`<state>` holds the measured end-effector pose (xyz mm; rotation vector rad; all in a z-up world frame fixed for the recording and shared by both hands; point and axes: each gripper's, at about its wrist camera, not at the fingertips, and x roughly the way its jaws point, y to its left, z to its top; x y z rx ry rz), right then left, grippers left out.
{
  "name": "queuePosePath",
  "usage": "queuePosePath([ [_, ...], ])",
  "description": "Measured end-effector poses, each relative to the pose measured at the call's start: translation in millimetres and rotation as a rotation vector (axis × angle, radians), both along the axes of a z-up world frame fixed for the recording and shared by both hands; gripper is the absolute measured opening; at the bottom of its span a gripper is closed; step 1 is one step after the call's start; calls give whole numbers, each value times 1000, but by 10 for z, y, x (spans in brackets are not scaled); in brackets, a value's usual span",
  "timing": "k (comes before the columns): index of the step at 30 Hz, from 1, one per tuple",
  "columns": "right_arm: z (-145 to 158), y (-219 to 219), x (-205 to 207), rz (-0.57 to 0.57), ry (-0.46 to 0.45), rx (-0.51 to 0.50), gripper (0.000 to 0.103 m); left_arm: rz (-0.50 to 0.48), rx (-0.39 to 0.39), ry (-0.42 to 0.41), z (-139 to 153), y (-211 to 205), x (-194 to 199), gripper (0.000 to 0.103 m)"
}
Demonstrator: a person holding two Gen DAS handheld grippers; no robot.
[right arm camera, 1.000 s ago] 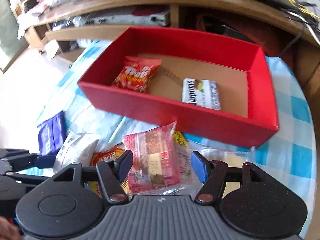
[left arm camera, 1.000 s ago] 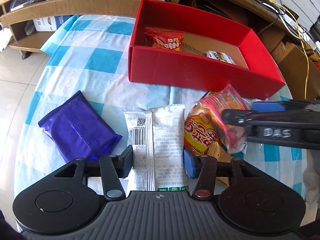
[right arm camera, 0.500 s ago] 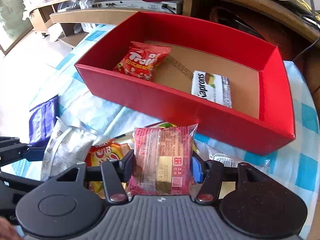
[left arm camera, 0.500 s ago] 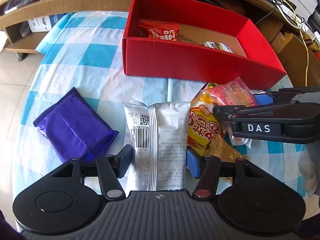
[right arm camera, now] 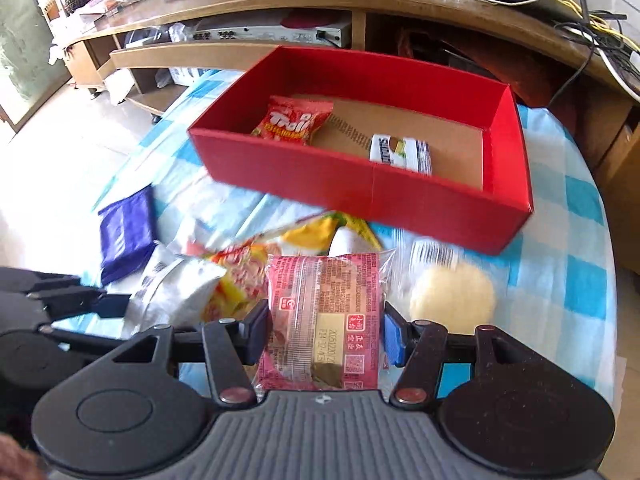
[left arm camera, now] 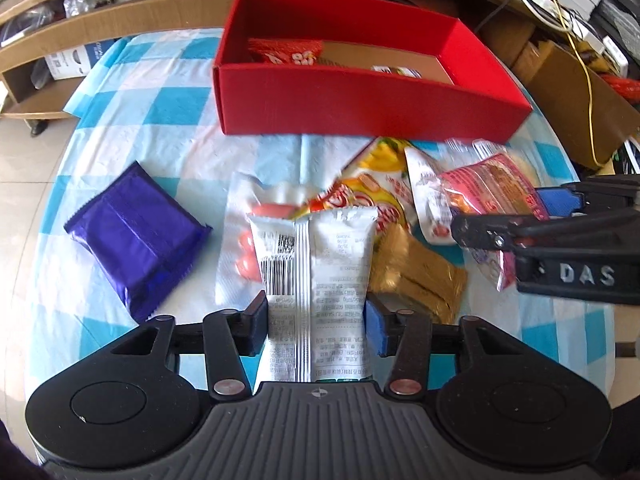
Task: Organize snacks
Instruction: 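Lift and carry the white packet and pink cake over the red box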
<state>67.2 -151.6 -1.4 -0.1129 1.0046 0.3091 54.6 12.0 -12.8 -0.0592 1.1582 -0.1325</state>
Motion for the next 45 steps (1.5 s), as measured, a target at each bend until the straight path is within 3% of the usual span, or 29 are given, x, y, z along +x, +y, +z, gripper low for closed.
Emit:
queuePosePath([
  [2,-40,-10,-57,0,8,-3,67,-10,23,-5,-25,-34,-31,65],
  [5,-140,-6,-63,-2,28,-28,67,-13,64,1,-96,-58,-43,83],
  [12,-266,18,-28,12,54,-49,67,0,99,12,-164,-45,-48,77],
  [14,-309,26,-20,16,60,-57,67,0,105,4,-137,-66,-56,60],
  [20,-367,15,-64,12,53,-87,67,-9,82,6,-97,-97,-98,51],
  [30,-154,2,-146,-6,-4,-52,67,5,18,-65,169,-101,-98,51],
  [45,145,-64,-22,-68,-73,24,67,20,17,-143,394,-153,201,50],
])
